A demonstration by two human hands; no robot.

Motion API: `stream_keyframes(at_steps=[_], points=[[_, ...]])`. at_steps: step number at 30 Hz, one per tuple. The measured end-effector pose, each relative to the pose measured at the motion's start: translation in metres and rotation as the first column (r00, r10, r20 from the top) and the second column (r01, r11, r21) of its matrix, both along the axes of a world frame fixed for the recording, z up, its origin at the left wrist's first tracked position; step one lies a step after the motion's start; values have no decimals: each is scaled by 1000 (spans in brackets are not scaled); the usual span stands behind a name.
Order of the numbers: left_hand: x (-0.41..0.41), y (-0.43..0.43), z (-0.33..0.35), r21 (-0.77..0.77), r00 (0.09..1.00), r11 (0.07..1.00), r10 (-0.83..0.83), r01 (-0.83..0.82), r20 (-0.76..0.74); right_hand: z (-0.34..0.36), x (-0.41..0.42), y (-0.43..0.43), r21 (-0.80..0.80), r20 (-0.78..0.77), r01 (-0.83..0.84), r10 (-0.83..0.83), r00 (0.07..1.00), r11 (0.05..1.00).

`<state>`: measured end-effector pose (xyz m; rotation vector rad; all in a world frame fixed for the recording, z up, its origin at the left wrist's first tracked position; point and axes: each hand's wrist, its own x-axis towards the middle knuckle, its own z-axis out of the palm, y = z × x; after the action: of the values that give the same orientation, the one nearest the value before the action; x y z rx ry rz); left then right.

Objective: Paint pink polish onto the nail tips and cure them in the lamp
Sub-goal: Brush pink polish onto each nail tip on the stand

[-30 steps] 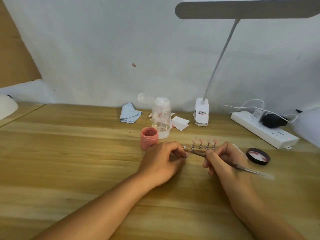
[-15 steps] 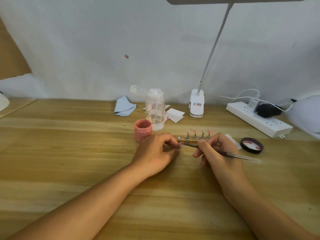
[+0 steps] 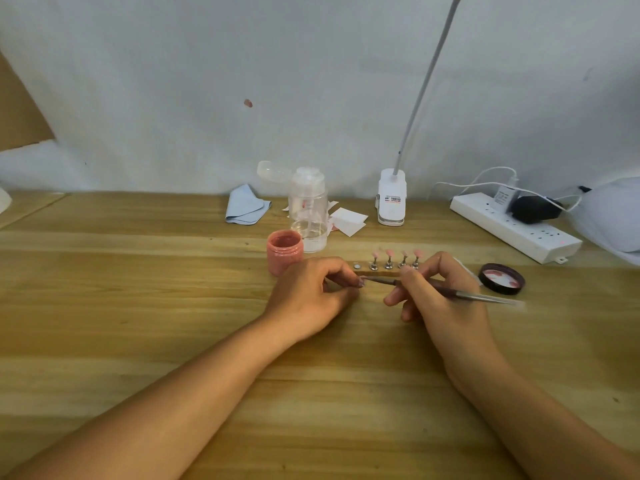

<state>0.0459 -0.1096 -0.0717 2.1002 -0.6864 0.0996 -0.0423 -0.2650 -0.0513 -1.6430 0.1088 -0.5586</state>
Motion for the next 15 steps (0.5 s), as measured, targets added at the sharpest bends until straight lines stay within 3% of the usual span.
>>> stream_keyframes(at_steps=[15], points=[[0, 0, -2, -31, 999, 1000, -4, 3, -35, 3, -3, 2, 9, -15, -7, 7, 1000, 1000]])
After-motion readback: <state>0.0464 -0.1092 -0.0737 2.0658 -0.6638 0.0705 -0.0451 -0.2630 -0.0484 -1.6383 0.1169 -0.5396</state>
